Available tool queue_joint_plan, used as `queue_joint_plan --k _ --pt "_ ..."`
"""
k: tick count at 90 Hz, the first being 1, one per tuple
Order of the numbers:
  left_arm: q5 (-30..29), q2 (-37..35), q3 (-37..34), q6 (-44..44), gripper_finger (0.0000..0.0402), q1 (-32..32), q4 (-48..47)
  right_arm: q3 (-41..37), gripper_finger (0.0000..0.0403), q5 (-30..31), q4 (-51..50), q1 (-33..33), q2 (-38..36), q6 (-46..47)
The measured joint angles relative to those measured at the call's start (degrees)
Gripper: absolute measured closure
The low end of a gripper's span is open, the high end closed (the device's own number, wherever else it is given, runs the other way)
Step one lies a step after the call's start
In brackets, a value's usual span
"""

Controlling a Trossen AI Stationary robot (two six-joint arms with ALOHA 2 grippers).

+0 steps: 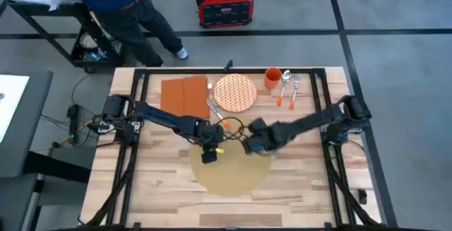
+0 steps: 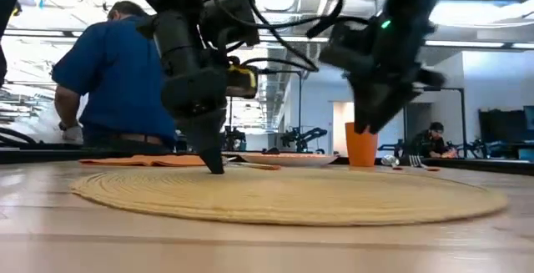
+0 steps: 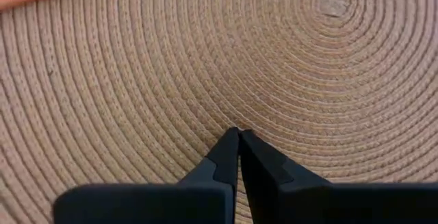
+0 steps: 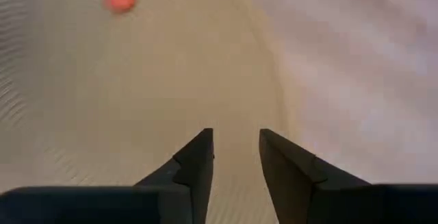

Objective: Set table place
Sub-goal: Put the orange knife on the brown placemat

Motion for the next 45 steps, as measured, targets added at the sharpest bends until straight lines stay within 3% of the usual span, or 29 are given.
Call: queue_joint_plan --k 13,24,28,35,45 --pt "-1.0 0.0 0.0 -2.3 0.0402 0.5 -3.3 0.0 0.0328 1.6 0.7 -2.5 -5.2 -4.8" --pt "-1.1 0.0 0.0 -3.2 0.0402 0.4 -3.4 0.0 0.036 9.9 -1.9 -3.5 -13.8 -6.0" --pt "-1.1 0.0 0.0 -3.6 0.0402 0.1 -3.4 0.1 0.0382 10.4 -1.5 -5.6 -16.9 -8.1" --pt "-1.2 0.0 -0.1 -4.5 0.0402 -0.3 -3.1 0.2 0.0397 5.8 0.9 -12.3 -19.4 -14.5" --pt "-1.4 0.0 -0.1 -5.3 0.0402 -0.9 -2.6 0.0 0.0402 -9.0 10.1 -23.8 -16.5 -26.3"
